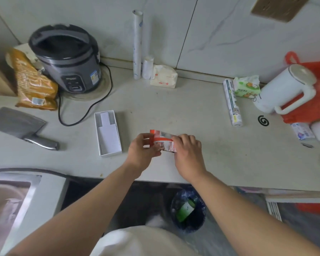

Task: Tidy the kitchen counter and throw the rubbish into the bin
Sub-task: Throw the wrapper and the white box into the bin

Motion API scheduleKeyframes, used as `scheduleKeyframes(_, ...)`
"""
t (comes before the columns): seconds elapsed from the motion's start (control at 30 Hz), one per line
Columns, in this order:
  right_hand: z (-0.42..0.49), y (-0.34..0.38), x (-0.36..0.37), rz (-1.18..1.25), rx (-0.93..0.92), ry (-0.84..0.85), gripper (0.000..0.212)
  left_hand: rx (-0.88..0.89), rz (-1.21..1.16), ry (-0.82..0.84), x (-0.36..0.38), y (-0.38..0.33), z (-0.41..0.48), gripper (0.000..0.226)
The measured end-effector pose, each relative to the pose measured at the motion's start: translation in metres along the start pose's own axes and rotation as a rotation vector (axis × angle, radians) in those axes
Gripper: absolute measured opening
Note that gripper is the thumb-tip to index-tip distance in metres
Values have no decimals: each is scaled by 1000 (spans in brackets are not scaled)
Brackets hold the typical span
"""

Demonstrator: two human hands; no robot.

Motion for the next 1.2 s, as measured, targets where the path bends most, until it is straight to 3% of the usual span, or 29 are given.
scheduleKeyframes(0.37,-85,-14,12,-7,45,23,57,-36,81,67,30,39,-64,35)
scheduleKeyframes(0.57,-132,-52,26,111,31,-24,65,-55,146,28,78,58,-95,28)
scheduleKeyframes(0.8,-225,-116,76,227,100,10,51,-161,154,24,144,130,-139,20)
scheduleKeyframes(0.93,-270,-141,116,277,229,65,44,-292,202,56,166,178,-155,22)
scheduleKeyframes(1.2,-293,-175,191,330,473,348,37,-402,570,125,168,231,-160,33)
Point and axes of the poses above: each hand's wrist, its own z-axis towards the middle knuckle, its own x-axis out of the palm, y = z × x, the point moved 2 cm from there along z, towards the middle knuckle, and after that the axes turned 8 degrees about y, right-handed, at the moved point
